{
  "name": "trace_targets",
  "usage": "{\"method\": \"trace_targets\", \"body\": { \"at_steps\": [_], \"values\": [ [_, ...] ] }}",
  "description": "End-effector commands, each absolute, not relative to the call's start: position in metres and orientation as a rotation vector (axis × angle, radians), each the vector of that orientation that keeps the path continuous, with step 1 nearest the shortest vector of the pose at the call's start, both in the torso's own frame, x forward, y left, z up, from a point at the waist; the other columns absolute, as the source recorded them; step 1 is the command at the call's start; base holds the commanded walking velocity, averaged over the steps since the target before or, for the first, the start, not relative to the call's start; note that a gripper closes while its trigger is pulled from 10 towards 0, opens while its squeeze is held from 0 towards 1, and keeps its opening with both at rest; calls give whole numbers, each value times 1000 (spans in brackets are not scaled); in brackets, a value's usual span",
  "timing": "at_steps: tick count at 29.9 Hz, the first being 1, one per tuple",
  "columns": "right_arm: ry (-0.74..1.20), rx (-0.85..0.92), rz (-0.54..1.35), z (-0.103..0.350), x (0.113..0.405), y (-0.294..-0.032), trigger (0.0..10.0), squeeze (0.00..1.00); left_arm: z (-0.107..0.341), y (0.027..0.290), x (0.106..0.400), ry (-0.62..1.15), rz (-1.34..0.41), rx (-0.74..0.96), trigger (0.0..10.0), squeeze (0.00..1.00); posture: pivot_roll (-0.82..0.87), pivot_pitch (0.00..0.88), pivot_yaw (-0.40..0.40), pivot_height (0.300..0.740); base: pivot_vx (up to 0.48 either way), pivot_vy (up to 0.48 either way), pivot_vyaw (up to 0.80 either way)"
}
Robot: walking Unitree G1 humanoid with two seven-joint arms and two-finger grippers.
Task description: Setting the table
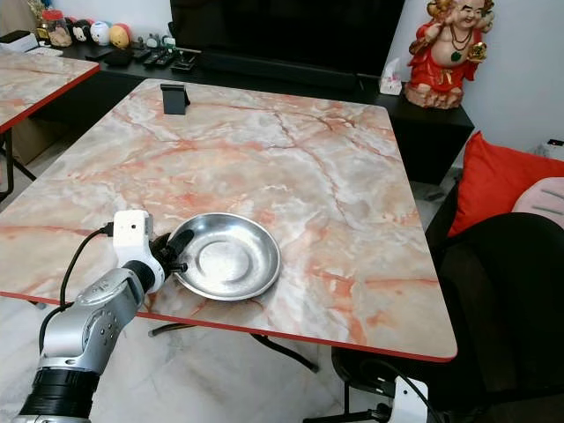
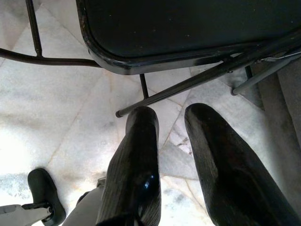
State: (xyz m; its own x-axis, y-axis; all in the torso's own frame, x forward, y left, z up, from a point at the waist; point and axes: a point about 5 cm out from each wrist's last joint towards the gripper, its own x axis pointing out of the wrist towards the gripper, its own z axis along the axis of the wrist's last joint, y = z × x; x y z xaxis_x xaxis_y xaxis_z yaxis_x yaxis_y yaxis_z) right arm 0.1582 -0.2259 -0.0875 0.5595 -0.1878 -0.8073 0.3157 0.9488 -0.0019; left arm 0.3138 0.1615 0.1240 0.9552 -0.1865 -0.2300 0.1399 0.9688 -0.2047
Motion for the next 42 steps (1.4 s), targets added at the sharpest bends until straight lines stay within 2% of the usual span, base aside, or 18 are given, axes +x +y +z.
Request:
{"method": "trace_targets", "body": {
  "at_steps": [1, 7, 10, 11, 16, 17, 20, 24, 26, 31, 42],
  "values": [
    [937, 136, -305, -87, 156, -230, 10000, 0, 124, 160, 315, 246, -165, -151, 10000, 953, 114, 0, -95, 740, 0, 0, 0],
    [936, 136, -306, -87, 157, -230, 10000, 0, 123, 160, 316, 245, -149, -139, 10000, 933, 114, 0, -98, 740, 0, 0, 0],
    [935, 136, -304, -87, 158, -231, 10000, 0, 129, 163, 318, 195, -115, -86, 10000, 784, 113, 0, -99, 740, 0, 0, 0],
    [935, 136, -304, -87, 158, -231, 10000, 0, 134, 165, 319, 163, -98, -88, 10000, 0, 113, 0, -99, 740, 0, 0, 0],
    [934, 137, -305, -87, 158, -231, 10000, 0, 150, 167, 322, 47, -71, -107, 10000, 0, 112, 0, -100, 740, 0, 0, 0],
    [933, 137, -307, -87, 158, -231, 10000, 0, 164, 167, 322, -53, -61, -92, 10000, 0, 113, 0, -100, 740, 0, 0, 0],
    [924, 141, -311, -86, 158, -231, 10000, 0, 171, 159, 319, -121, -127, 18, 10000, 0, 113, 0, -100, 740, 0, 0, 0],
    [910, 144, -323, -86, 159, -231, 10000, 0, 161, 135, 312, -129, -277, 207, 10000, 0, 116, 0, -103, 740, 0, 0, 0],
    [907, 143, -330, -85, 159, -232, 10000, 0, 158, 131, 310, -138, -297, 253, 10000, 0, 110, 0, -101, 740, 0, 0, 0],
    [910, 140, -343, -86, 158, -232, 10000, 0, 158, 129, 312, -173, -277, 227, 10000, 0, 102, 0, -99, 740, 0, 0, 0],
    [896, 169, -348, -87, 159, -225, 10000, 0, 167, 146, 321, -217, -154, 191, 10000, 0, 95, 0, -66, 740, 0, 0, 0]
  ]
}}
